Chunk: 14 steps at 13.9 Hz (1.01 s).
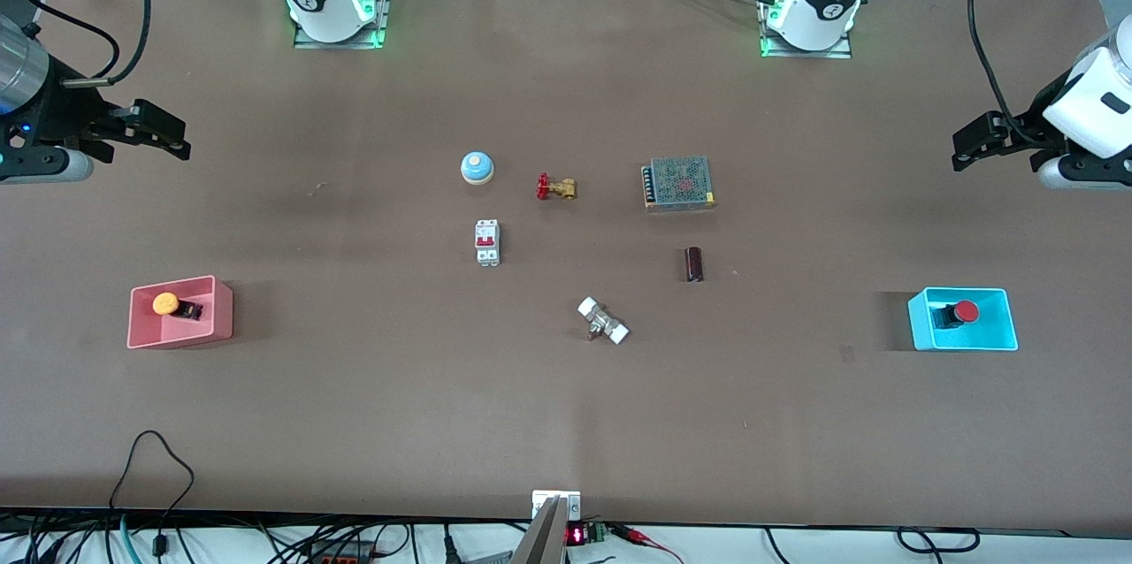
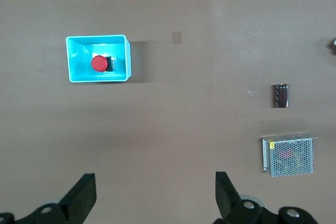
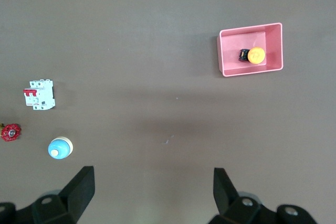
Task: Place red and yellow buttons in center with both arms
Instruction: 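Reach the right gripper toward the pink box while the left gripper reaches the cyan box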
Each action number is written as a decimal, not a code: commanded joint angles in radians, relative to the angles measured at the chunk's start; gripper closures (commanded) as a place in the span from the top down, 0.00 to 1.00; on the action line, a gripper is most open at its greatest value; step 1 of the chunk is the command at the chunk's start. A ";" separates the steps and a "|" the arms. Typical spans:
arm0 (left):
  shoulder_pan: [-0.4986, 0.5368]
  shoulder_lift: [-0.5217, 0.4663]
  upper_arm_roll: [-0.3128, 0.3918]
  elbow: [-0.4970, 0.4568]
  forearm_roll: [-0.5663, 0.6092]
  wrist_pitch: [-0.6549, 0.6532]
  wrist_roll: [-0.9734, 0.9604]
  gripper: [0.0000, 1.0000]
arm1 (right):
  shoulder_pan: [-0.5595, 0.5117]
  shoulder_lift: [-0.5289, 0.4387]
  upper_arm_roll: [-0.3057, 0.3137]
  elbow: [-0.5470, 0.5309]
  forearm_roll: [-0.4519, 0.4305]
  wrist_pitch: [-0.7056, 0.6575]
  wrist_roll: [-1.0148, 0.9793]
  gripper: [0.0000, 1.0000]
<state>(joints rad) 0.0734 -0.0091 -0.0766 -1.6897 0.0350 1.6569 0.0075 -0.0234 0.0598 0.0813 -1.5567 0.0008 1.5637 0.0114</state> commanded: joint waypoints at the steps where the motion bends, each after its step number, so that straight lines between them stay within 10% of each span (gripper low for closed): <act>1: 0.003 -0.005 0.001 0.001 -0.020 -0.012 -0.006 1.00 | -0.001 -0.002 -0.002 0.000 -0.007 -0.011 -0.017 1.00; 14: 0.003 0.009 0.000 0.022 -0.020 -0.052 -0.006 1.00 | -0.081 0.029 -0.003 -0.140 -0.068 0.151 -0.218 1.00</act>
<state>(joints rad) 0.0737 -0.0064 -0.0766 -1.6896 0.0349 1.6264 0.0067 -0.0672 0.0800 0.0738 -1.6658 -0.0476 1.6648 -0.1378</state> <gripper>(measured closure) 0.000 0.000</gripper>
